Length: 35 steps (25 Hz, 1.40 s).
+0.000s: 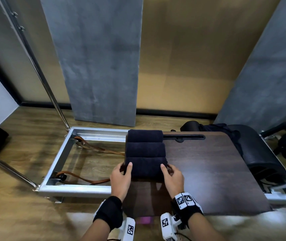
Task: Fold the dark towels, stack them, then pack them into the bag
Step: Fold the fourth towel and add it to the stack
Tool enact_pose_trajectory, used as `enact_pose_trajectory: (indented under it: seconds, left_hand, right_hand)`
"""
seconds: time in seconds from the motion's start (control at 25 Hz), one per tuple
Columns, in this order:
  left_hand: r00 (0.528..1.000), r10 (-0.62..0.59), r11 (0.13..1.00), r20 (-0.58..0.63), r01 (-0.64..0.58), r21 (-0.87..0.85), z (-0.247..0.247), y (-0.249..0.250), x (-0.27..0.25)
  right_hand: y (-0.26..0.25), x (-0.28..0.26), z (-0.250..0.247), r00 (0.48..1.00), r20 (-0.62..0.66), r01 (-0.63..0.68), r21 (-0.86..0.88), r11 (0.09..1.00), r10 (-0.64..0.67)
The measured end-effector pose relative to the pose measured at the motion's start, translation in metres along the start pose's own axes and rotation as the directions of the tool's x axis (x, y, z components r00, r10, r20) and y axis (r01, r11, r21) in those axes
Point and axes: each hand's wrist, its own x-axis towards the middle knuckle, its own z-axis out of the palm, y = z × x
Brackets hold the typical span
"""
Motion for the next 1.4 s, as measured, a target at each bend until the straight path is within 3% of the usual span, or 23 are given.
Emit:
enact_pose_trajectory:
  seconds: [0.16,0.24,0.32,0.48,0.6,0.8,1.0,1.2,1.4]
  left_hand:
    - [0.997,-0.007,0.998,-0.074,0.012,0.061,-0.004,0.000,-0.004]
    - [0.973,0.111,0.990,-0.204,-0.091,0.108,-0.004,0.009,-0.012]
    - [0.937,0.251,0.966,-0.244,-0.228,0.120,0.001,0.022,-0.022]
    - [0.928,0.371,0.924,-0.016,-0.368,0.099,0.033,0.053,-0.035]
    - [0.912,0.346,0.921,0.220,-0.375,0.108,0.077,0.074,-0.040]
    - [0.815,0.286,0.891,0.504,-0.419,0.172,0.161,0.105,-0.047]
    - [0.760,0.249,0.842,0.601,-0.476,0.254,0.269,0.127,-0.048]
    - [0.779,0.175,0.845,0.603,-0.433,0.314,0.381,0.131,-0.042]
    - [0.813,0.062,0.891,0.579,-0.306,0.335,0.483,0.133,-0.043]
  right_hand:
    - [0.002,-0.003,-0.005,0.999,-0.044,0.011,-0.004,1.000,-0.011]
    - [0.004,-0.002,-0.013,0.999,-0.047,0.021,-0.021,1.000,-0.022]
    - [0.007,0.002,-0.027,0.998,-0.054,0.011,-0.037,0.999,-0.013]
    - [0.008,0.015,-0.067,0.999,-0.016,-0.033,-0.023,0.999,0.033]
    - [0.005,0.028,-0.106,0.995,0.065,-0.080,0.050,0.996,0.077]
    - [-0.004,0.056,-0.182,0.975,0.214,-0.077,0.057,0.995,0.063]
    - [0.010,0.117,-0.268,0.962,0.273,-0.071,0.151,0.986,0.027]
    - [0.056,0.215,-0.358,0.966,0.257,-0.111,0.258,0.960,0.043]
    - [0.133,0.318,-0.430,0.959,0.157,-0.272,0.265,0.925,0.237]
